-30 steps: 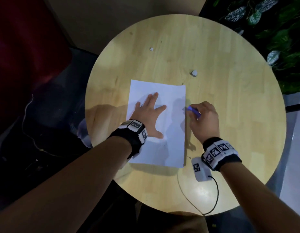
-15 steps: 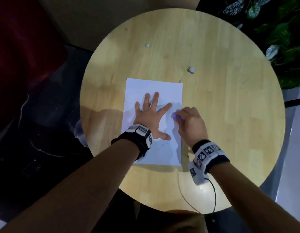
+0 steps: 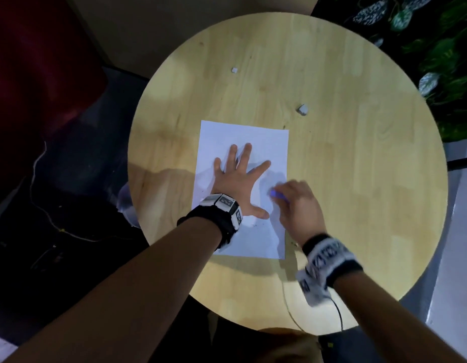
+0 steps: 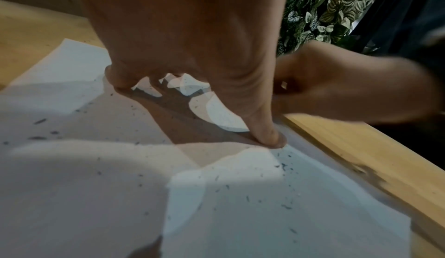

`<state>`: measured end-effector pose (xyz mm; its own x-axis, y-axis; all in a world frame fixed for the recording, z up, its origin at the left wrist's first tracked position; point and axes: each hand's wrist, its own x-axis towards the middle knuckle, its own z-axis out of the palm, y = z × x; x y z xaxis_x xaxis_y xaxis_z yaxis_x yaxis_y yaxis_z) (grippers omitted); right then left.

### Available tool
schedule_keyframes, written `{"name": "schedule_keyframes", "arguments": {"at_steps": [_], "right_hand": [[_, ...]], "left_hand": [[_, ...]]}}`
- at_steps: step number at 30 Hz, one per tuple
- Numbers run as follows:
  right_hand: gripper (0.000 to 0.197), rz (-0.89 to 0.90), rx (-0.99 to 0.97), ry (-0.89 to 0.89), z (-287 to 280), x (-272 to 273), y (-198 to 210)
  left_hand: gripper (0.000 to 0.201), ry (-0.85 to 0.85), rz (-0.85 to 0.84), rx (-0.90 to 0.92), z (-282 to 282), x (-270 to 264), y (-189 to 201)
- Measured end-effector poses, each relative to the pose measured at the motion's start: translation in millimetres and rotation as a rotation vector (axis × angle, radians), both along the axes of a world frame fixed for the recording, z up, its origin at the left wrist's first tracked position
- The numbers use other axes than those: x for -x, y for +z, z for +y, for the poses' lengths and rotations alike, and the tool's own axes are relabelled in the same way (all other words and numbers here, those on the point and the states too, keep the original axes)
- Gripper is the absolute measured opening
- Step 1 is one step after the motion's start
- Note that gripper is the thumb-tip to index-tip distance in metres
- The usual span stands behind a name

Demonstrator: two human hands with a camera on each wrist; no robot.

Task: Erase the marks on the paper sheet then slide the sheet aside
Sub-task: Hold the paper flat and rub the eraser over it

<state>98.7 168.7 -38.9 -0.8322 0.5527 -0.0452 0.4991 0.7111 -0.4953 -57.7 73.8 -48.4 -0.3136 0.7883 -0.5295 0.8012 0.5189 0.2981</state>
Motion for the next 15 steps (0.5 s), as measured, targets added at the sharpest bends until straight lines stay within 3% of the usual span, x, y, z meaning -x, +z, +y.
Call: {"name": "schedule_keyframes", "arguments": {"at_steps": [3,5,11,15], "right_hand": [[0.016,-0.061,0.039,0.135,-24.1,-41.7,9.9],[0.015,-0.088,0.032,0.177,-15.1,-36.1,10.6],[0.009,-0.009,-0.001,-0.066,30.5,38.5,-9.2],[0.012,-0.025,0.017,0.006,-5.9,-7.1,-1.7]], "left_hand": [[0.13,-0.007,0.008,0.005,0.3,-0.2,1.0],[0.129,-0.009,0.005,0.002,-0.2,-0.3,1.1],[0.13,-0.012,-0.007,-0.002,-0.9,2.4,-1.8],[0.131,-0.013,0.022,0.004,-0.8,1.6,-1.8]]}}
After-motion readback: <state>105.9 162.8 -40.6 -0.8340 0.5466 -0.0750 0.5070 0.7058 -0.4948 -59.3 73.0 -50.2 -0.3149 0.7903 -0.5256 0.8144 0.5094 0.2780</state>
